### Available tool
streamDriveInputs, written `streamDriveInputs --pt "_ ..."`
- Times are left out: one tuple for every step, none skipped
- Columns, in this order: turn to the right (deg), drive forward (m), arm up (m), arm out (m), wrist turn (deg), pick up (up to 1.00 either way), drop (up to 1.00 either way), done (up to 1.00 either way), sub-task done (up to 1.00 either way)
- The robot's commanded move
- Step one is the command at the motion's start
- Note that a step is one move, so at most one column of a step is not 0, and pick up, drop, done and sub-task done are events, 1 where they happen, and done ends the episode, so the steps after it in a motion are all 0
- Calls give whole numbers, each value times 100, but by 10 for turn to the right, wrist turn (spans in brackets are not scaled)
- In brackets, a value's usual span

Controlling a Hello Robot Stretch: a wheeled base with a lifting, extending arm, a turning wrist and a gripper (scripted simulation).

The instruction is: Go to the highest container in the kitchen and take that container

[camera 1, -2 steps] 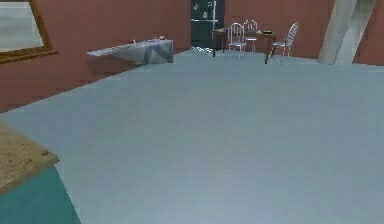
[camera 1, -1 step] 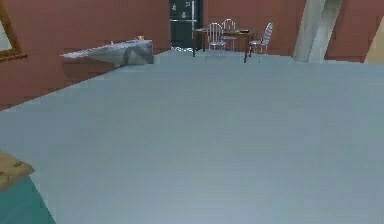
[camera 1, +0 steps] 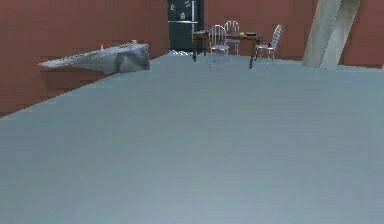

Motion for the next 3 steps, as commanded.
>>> streamDriveInputs --pt "-120 0 0 0 0 0 0 0 0" --pt "0 100 0 0 0 0 0 0 0" --pt "-30 0 0 0 0 0 0 0 0"
